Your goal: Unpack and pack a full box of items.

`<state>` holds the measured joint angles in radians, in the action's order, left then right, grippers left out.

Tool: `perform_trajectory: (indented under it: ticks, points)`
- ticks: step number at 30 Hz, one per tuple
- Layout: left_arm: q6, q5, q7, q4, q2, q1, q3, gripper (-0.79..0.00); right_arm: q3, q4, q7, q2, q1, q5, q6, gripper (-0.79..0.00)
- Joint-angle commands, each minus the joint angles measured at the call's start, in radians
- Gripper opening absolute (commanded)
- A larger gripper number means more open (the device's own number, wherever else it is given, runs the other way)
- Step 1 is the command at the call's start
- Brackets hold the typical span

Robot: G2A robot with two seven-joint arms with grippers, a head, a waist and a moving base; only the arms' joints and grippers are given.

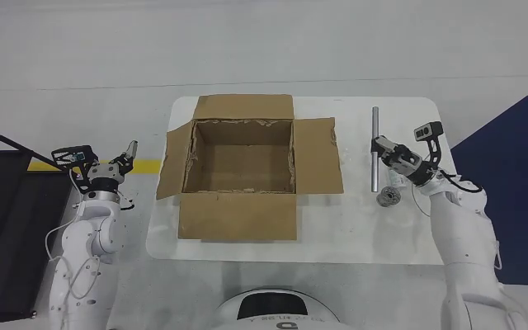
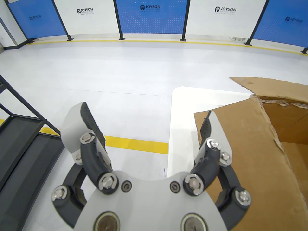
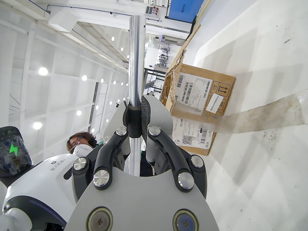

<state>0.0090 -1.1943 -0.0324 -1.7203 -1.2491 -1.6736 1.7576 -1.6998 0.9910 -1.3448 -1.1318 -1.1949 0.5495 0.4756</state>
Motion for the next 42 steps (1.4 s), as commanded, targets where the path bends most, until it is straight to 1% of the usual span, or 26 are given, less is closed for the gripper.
perform_trajectory:
  ticks: [1,2,5,6,9,14,16,18,21,27,32,34,42]
  points:
    - [0.0,0.0,0.0,0.0,0.0,0.0,0.0,0.0,0.0,0.0,0.0,0.0,0.0,0.0,0.0,-0.785]
    - [0.0,0.0,0.0,0.0,0.0,0.0,0.0,0.0,0.009,0.013,0.01,-0.001,0.0,-0.009,-0.009,-0.785]
    - [0.0,0.0,0.0,0.0,0.0,0.0,0.0,0.0,0.081,0.088,0.041,-0.011,0.013,-0.04,-0.054,-0.785]
    - [0.0,0.0,0.0,0.0,0.0,0.0,0.0,0.0,0.107,0.108,0.066,-0.014,0.026,-0.068,-0.071,-0.785]
    - [0.0,0.0,0.0,0.0,0.0,0.0,0.0,0.0,0.206,0.168,0.084,-0.027,0.078,-0.114,-0.136,-0.785]
    - [0.0,0.0,0.0,0.0,0.0,0.0,0.0,0.0,0.36,0.196,0.154,-0.054,0.174,-0.168,-0.222,-0.785]
    - [0.0,0.0,0.0,0.0,0.0,0.0,0.0,0.0,0.42,0.187,0.18,-0.067,0.213,-0.184,-0.241,-0.785]
    - [0.0,0.0,0.0,0.0,0.0,0.0,0.0,0.0,0.482,0.172,0.189,-0.083,0.25,-0.165,-0.257,-0.785]
    - [0.0,0.0,0.0,0.0,0.0,0.0,0.0,0.0,0.573,0.118,0.236,-0.109,0.311,-0.18,-0.263,-0.785]
    - [0.0,0.0,0.0,0.0,0.0,0.0,0.0,0.0,0.751,0.016,0.335,-0.161,0.413,-0.312,-0.255,-0.785]
    - [0.0,0.0,0.0,0.0,0.0,0.0,0.0,0.0,0.848,-0.034,0.407,-0.195,0.472,-0.418,-0.262,-0.785]
    - [0.0,0.0,0.0,0.0,0.0,0.0,0.0,0.0,0.884,-0.047,0.44,-0.206,0.494,-0.485,-0.277,-0.785]
    - [0.0,0.0,0.0,0.0,0.0,0.0,0.0,0.0,1.003,-0.084,0.463,-0.249,0.533,-0.627,-0.339,-0.785]
